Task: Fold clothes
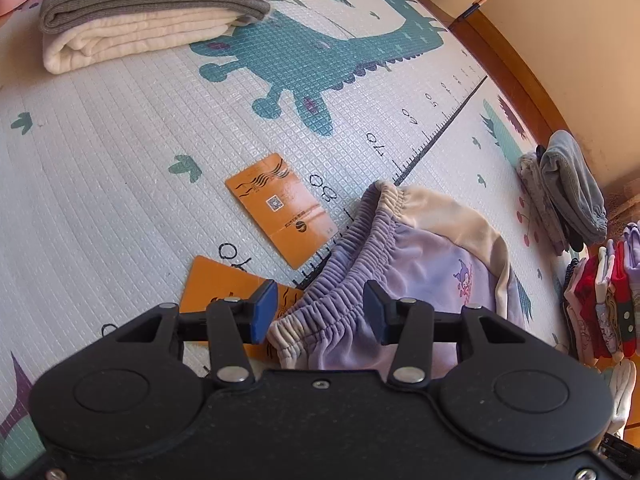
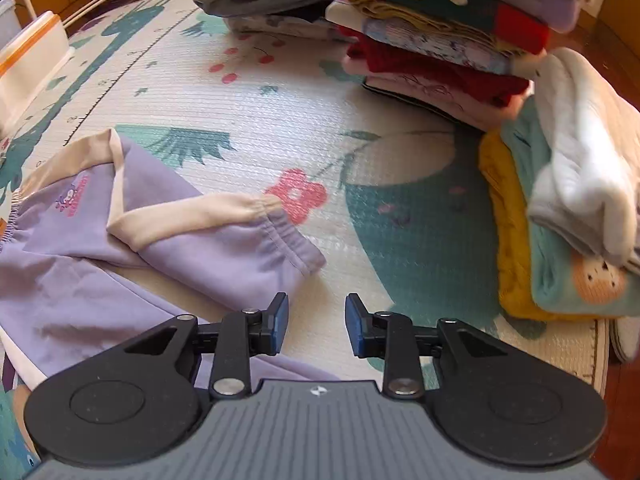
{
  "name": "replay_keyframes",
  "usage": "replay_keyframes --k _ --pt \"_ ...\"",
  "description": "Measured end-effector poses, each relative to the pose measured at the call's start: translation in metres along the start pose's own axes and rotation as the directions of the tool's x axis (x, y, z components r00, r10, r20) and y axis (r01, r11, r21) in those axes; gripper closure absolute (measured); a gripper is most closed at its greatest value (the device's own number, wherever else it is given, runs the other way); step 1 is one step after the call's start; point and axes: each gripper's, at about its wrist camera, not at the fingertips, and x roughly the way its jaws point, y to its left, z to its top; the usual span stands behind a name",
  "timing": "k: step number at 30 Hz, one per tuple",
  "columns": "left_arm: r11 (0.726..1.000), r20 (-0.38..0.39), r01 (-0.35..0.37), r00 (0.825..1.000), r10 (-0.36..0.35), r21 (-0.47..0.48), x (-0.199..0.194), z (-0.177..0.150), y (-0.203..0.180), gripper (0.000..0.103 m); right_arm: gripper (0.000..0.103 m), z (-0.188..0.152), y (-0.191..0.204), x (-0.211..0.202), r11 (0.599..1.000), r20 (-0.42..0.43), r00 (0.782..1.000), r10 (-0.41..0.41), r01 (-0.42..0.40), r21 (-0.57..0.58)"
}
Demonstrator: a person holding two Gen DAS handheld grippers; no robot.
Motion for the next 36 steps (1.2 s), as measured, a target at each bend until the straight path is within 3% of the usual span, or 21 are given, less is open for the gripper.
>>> replay_keyframes --k 5,12,17,21,22,26,28,29,31,36 --pt "0.999 -0.004 0.03 1.0 -0.03 0.032 0.016 0.021 -0.011 0.058 0.066 0.022 0.006 0.024 1.0 0.024 1.0 0.02 -0.02 0.012" --pt "0.996 -0.042 0.053 0.998 -0.05 0.074 0.049 0.041 -0.025 0.058 0.066 0.026 0.001 0.047 0.995 0.061 0.995 0.085 -0.088 0.049" --pt "0.994 -0.069 0.07 0.996 -0.064 0.084 0.072 0.043 -0.027 0.058 0.066 0.032 0.0 0.057 0.986 0.097 0.984 0.15 -0.156 0.056" --pt "0.99 -0.08 0.073 0.995 -0.064 0.117 0.082 0.038 -0.032 0.059 0.066 0.036 0.002 0.069 0.987 0.075 0.986 0.149 -0.153 0.05" --pt "0.989 -0.078 0.072 0.995 -0.062 0.127 0.084 0.038 -0.034 0.06 0.066 0.036 0.002 0.071 0.988 0.072 0.988 0.14 -0.144 0.054" --pt "0.985 -0.062 0.051 0.997 -0.041 0.167 0.09 0.036 -0.039 0.083 0.066 0.03 0.001 0.079 0.987 0.053 0.989 0.141 -0.144 0.069" --pt "0.98 -0.05 0.049 0.998 -0.04 0.193 0.089 0.036 -0.04 0.09 0.078 0.027 0.004 0.083 0.985 0.026 0.987 0.156 -0.158 0.063" --pt "0.981 -0.04 0.049 0.998 -0.042 0.189 0.088 0.037 -0.04 0.092 0.079 0.027 0.006 0.084 0.986 0.017 0.987 0.159 -0.16 0.056" --pt "0.984 -0.016 0.048 0.999 -0.046 0.172 0.085 0.042 -0.036 0.093 0.091 0.029 0.006 0.079 0.982 0.044 0.985 0.169 -0.172 0.073" --pt "0.986 0.011 0.044 0.999 -0.047 0.162 0.078 0.064 -0.023 0.093 0.091 0.042 -0.013 0.065 0.959 0.175 0.973 0.153 -0.189 0.212"
